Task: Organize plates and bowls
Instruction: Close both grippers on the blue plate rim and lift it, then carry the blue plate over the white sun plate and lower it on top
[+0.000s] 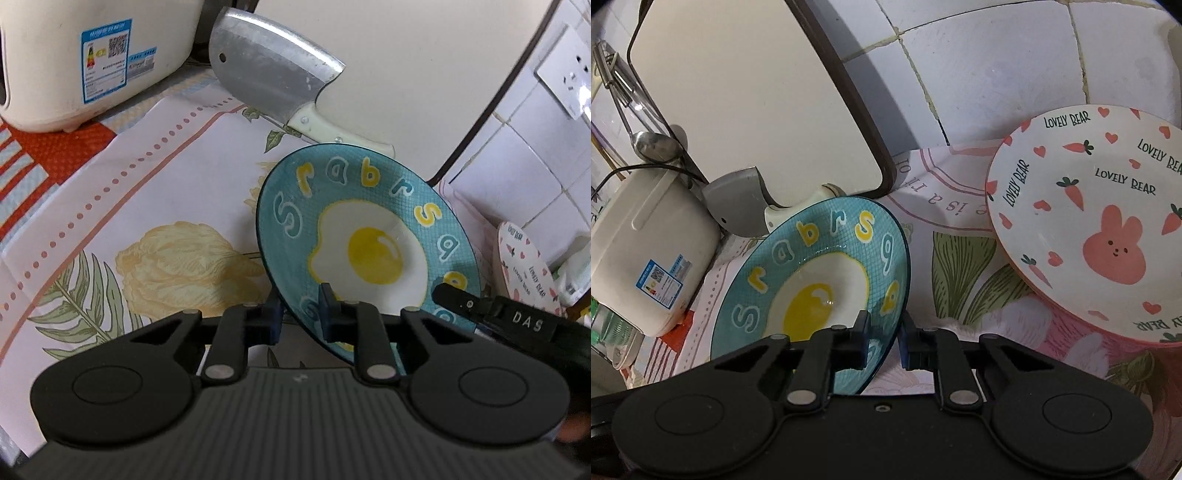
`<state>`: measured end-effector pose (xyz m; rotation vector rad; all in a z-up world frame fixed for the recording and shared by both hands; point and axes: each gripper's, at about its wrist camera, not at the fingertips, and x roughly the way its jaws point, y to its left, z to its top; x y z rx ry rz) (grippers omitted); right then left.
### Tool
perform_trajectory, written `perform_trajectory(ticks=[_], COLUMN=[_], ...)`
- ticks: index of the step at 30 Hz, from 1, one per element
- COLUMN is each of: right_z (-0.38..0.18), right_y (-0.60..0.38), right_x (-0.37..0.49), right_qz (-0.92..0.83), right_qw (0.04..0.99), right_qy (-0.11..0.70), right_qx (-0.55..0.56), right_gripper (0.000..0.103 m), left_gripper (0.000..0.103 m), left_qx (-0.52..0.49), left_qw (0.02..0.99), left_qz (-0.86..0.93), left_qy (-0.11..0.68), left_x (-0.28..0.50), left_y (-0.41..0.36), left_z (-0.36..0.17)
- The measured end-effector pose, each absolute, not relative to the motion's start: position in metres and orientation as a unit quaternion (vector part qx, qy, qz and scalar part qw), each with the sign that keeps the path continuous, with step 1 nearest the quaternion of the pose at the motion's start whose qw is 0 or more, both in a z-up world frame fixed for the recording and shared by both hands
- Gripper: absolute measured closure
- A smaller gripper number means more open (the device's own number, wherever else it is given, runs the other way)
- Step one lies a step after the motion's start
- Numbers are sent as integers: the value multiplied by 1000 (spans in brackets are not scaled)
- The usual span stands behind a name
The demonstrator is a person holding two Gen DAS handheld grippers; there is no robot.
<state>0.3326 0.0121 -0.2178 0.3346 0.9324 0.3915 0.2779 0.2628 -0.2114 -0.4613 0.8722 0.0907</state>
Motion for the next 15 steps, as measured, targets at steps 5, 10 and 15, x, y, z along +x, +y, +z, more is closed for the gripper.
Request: perform_trajectory(ticks=[5,10,15], right_z=[-198,-186,-178], right_y=[20,16,2], right_x=[325,313,295], right_qz=[190,192,198], right_qw=[868,865,865], right_qy=[444,452,449], right_qx=[117,99,107], right_gripper=[84,83,83], left_gripper=[84,84,84], left_qx=[-206,-206,-187], left_qw=[881,870,873], left_qz=[36,29,20], left_qy=[424,447,451], left_x=[273,264,249], left_y=[264,262,249], left_z=[-199,-190,-175])
